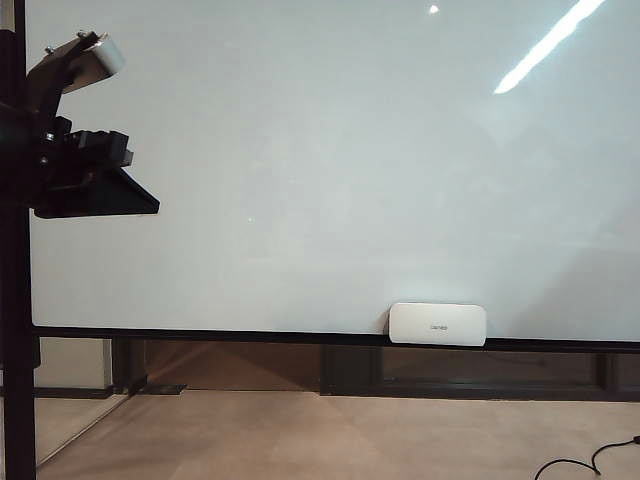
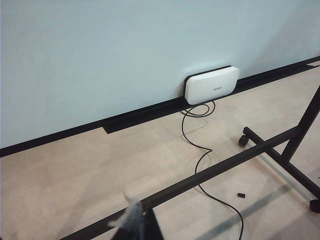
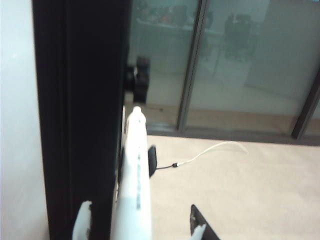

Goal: Reach to the right to find the marker pen, pick it up, and write the number 20 on the whiteboard.

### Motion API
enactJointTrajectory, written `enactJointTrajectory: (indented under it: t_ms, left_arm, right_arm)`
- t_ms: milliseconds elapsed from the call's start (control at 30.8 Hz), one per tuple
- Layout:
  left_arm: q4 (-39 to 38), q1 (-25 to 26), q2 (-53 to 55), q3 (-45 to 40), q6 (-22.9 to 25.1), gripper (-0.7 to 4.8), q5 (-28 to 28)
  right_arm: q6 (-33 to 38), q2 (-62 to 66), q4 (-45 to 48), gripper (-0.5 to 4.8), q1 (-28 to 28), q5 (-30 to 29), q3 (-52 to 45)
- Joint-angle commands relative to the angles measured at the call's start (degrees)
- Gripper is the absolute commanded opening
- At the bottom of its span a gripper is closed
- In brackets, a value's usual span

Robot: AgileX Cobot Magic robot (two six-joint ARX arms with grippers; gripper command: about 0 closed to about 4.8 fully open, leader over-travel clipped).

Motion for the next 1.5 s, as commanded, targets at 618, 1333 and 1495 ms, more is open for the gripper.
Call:
enactJointTrajectory:
  t_ms: [618, 1333, 1495]
  left_arm:
    - [0.57, -0.07, -0.15, 0.26, 0.00, -0.04, -0.13]
    - [0.57, -0.07, -0.15, 0.26, 0.02, -0.04, -0.13]
    - [0.59, -0.07, -0.15, 0.26, 0.02, -0.04, -0.13]
  right_arm:
    - [0.24, -0.26, 0.68, 2.42, 0.59, 0.33, 0.52]
    - [0.26, -0.28, 1.99, 0.40, 1.33, 2.86, 0.52]
    - [0.31, -0.28, 1.99, -0.01, 1.38, 2.86, 0.50]
